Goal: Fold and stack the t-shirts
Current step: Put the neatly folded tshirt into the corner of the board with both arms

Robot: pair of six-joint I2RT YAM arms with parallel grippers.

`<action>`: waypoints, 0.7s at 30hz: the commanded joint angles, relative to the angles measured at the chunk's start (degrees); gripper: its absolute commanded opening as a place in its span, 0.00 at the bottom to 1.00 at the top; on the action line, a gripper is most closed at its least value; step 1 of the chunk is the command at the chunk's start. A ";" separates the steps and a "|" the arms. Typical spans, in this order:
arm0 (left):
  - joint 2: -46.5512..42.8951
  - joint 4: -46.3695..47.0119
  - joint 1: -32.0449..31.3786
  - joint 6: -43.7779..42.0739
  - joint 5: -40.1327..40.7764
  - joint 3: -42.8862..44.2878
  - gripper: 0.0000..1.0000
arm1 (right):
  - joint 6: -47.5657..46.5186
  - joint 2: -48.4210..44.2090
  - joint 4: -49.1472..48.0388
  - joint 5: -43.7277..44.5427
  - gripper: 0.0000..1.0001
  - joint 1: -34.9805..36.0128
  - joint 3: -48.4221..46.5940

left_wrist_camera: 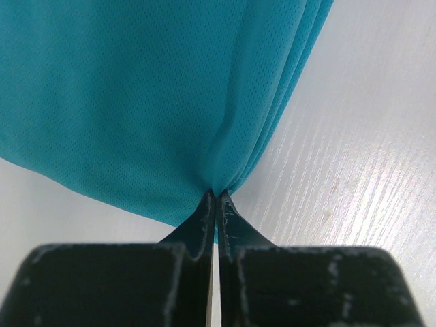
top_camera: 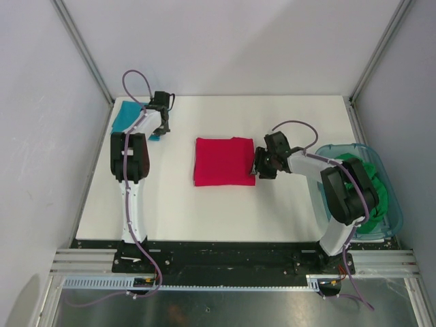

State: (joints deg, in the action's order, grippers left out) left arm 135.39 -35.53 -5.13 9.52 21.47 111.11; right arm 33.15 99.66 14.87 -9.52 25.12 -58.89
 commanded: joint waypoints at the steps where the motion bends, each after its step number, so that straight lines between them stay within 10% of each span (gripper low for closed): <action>1: -1.85 -0.67 -0.41 0.20 0.89 -0.21 0.00 | 2.40 2.92 -3.83 0.99 0.53 0.75 0.39; 7: -3.12 -0.65 -0.69 0.92 0.20 -1.40 0.00 | 4.48 4.39 -4.22 3.98 0.41 2.52 0.30; 13: -4.87 -0.58 -1.33 2.08 -0.63 -3.05 0.00 | 5.85 4.26 -1.13 7.75 0.04 3.31 0.38; 21: -8.29 -0.52 -2.93 6.12 -2.15 -8.24 0.00 | 5.27 -1.80 2.89 9.46 0.00 2.10 4.66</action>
State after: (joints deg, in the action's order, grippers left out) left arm 132.27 -34.98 -6.44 11.92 21.19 105.89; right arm 39.00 101.58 11.79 -3.75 28.18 -57.98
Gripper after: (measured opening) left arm 0.008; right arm 0.037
